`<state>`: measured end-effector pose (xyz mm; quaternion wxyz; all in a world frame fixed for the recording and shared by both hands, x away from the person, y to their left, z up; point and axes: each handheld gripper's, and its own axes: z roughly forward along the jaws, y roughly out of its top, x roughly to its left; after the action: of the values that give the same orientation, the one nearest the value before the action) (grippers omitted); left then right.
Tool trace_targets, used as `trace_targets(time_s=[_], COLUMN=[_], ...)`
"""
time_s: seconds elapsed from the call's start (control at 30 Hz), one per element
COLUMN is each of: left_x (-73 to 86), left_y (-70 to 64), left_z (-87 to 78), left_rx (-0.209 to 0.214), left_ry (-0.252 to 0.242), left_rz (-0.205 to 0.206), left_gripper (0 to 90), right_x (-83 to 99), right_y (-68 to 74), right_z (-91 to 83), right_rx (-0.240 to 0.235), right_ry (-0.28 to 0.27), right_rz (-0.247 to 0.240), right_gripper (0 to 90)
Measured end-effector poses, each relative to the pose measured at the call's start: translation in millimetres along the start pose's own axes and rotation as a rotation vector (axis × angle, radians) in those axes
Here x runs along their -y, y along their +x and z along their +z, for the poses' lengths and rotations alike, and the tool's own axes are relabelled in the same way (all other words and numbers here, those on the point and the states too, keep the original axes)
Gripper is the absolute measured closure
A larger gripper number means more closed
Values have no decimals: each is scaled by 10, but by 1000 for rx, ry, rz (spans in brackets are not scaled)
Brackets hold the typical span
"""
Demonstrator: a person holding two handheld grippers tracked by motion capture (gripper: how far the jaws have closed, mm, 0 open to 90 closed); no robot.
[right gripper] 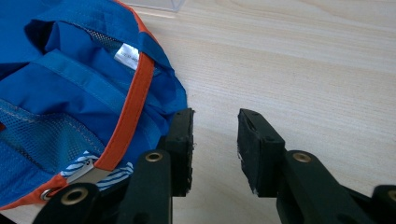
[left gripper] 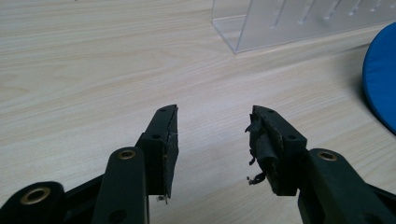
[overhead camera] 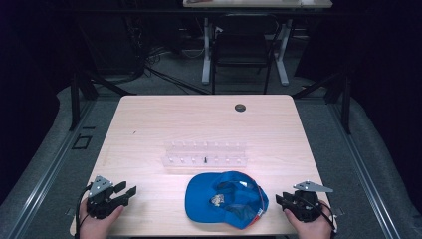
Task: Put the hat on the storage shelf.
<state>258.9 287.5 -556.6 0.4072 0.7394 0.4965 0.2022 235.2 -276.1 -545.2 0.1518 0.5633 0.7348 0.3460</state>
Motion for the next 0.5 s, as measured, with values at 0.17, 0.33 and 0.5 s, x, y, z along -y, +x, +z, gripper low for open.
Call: trace_targets(time_s=[0.17, 0.33, 0.5], left_x=[9, 8, 4], left_y=[-15, -36, -80], left_z=[41, 50, 63], left_rx=[10, 21, 38], left_ry=[32, 30, 48], left_rz=[-7, -6, 2], left_gripper=[522, 521, 518], right_x=[-32, -68, -185], right_y=[15, 35, 86], right_z=[15, 39, 90], right_rx=[-47, -67, -91], right_ry=[42, 90, 175], right_rz=[32, 56, 85], right_gripper=[690, 681, 677])
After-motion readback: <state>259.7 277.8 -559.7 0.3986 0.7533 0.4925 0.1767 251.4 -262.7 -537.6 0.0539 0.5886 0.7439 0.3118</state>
